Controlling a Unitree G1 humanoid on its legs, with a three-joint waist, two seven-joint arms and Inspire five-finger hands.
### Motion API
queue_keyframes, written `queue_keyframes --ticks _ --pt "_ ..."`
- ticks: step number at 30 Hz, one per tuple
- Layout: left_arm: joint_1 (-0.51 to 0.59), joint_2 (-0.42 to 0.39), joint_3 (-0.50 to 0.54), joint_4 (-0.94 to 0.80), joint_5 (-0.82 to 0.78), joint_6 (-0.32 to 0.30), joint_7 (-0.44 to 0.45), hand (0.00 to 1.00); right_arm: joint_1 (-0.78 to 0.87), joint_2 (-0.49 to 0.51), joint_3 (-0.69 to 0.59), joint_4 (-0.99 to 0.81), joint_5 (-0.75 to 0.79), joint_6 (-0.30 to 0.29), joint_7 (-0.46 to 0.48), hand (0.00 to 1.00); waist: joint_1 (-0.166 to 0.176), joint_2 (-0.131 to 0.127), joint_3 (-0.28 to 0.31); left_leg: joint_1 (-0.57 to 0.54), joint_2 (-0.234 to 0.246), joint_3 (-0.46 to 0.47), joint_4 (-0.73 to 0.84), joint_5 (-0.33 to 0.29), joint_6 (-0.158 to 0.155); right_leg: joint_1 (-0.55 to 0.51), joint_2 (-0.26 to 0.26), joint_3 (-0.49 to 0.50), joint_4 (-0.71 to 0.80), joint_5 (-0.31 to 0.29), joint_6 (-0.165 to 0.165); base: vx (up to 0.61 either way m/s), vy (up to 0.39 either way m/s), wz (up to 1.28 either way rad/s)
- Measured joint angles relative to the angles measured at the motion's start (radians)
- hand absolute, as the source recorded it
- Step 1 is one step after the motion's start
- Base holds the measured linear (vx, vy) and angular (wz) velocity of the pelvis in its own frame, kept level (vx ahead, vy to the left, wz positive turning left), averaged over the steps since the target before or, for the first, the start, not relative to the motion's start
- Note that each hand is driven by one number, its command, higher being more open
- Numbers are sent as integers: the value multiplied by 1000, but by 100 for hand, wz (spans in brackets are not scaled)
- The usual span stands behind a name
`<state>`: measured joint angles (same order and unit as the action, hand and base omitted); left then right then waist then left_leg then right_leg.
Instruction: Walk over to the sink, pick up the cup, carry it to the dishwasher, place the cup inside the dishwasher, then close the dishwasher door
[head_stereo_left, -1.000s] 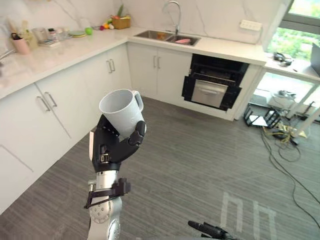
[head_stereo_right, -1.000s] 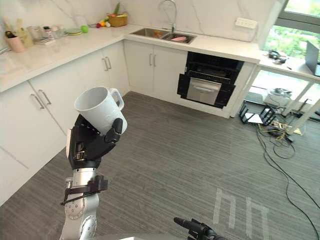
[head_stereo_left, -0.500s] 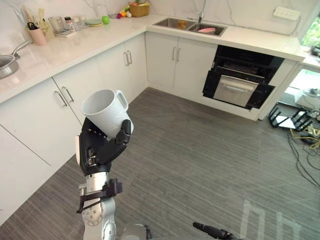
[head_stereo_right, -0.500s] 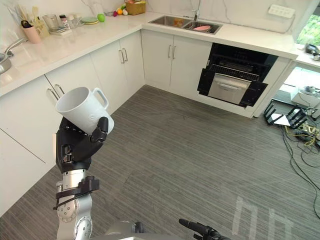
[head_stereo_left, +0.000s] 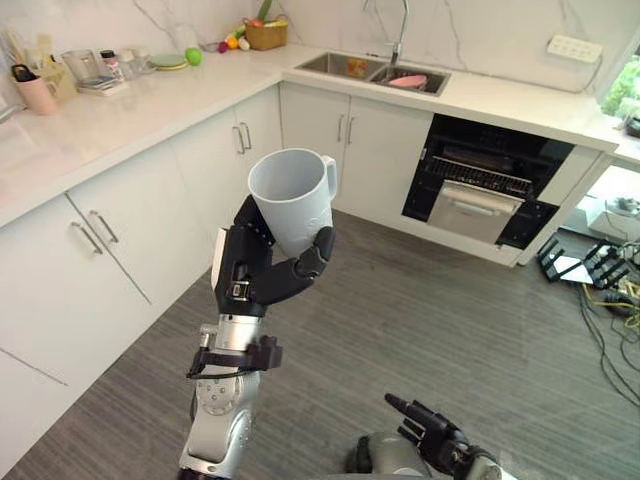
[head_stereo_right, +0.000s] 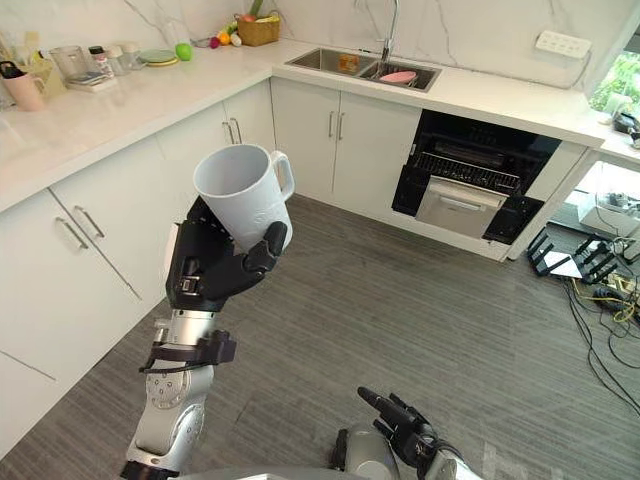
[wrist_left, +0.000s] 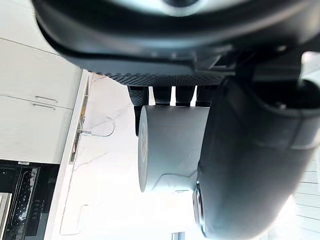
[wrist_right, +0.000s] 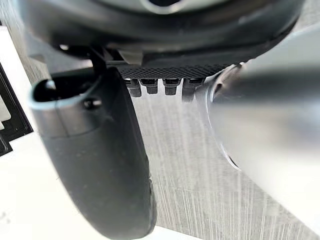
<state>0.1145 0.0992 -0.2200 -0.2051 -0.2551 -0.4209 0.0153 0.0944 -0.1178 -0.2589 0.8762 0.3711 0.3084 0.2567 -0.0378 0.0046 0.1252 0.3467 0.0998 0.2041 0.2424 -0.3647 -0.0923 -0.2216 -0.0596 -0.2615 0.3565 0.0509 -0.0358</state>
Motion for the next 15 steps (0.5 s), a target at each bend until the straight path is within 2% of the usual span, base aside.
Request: queue_keyframes --ticks 2,4,6,7,8,9,10,11,12,14,15 --pt "5 -20 -13 1 2 9 -5 0 -5 -9 0 -2 -3 22 -7 100 8 33 3 -4 32 6 20 0 7 9 40 7 5 -38 -17 380 -180 -18" --pt "2 -24 -30 4 6 9 -8 0 -4 -5 4 -17 -4 41 -9 100 8 28 9 -6 32 9 9 31 28 9 50 6 24 -77 -28 242 -176 -11" --pt "4 -23 -41 2 14 0 -14 0 31 -1 22 -49 -3 62 -20 100 13 22 8 -9 45 1 82 47 30 17 57 3 60 -155 -10 161 -159 -7" --pt "4 -23 -43 -1 14 -1 -15 0 36 -3 28 -54 -3 64 -22 100 16 22 8 -27 54 1 135 50 35 28 63 2 52 -160 -8 110 -151 -11" --pt "5 -24 -44 -11 14 -1 -17 0 45 -4 31 -61 -4 74 -29 100 22 26 8 -92 87 -3 290 72 49 63 80 -12 8 -163 -3 106 -137 -3" --pt "10 -41 -45 -26 14 -3 -23 0 60 -9 30 -71 -4 81 -38 100 34 61 11 -196 161 -18 490 146 63 118 102 -47 -33 -175 2 148 -109 -3" --pt "12 -51 -44 -40 13 -7 -27 0 74 -16 33 -87 -2 89 -38 100 42 59 11 -251 184 -23 608 206 61 118 99 -50 21 -203 -6 259 -47 0" --pt "22 -59 -42 -62 11 -23 -28 0 96 -23 47 -108 -1 101 -38 100 51 48 14 -334 205 -39 778 302 50 139 82 -54 44 -237 -11 340 -7 -8" --pt "57 -81 -37 -76 8 -40 -32 0 101 -37 40 -108 20 109 -43 100 53 71 20 -445 248 -75 960 319 42 179 113 -52 42 -263 -16 312 -4 0" --pt "67 -76 -22 -75 3 -43 -50 0 108 -38 55 -109 23 102 -50 100 54 64 17 -534 253 -43 995 277 73 223 112 -51 17 -274 -14 199 -35 1" --pt "71 -73 -13 -75 -2 -44 -63 0 110 -43 65 -104 24 101 -56 100 64 63 11 -572 253 3 921 219 78 247 111 -38 -14 -274 -14 293 -44 -24"
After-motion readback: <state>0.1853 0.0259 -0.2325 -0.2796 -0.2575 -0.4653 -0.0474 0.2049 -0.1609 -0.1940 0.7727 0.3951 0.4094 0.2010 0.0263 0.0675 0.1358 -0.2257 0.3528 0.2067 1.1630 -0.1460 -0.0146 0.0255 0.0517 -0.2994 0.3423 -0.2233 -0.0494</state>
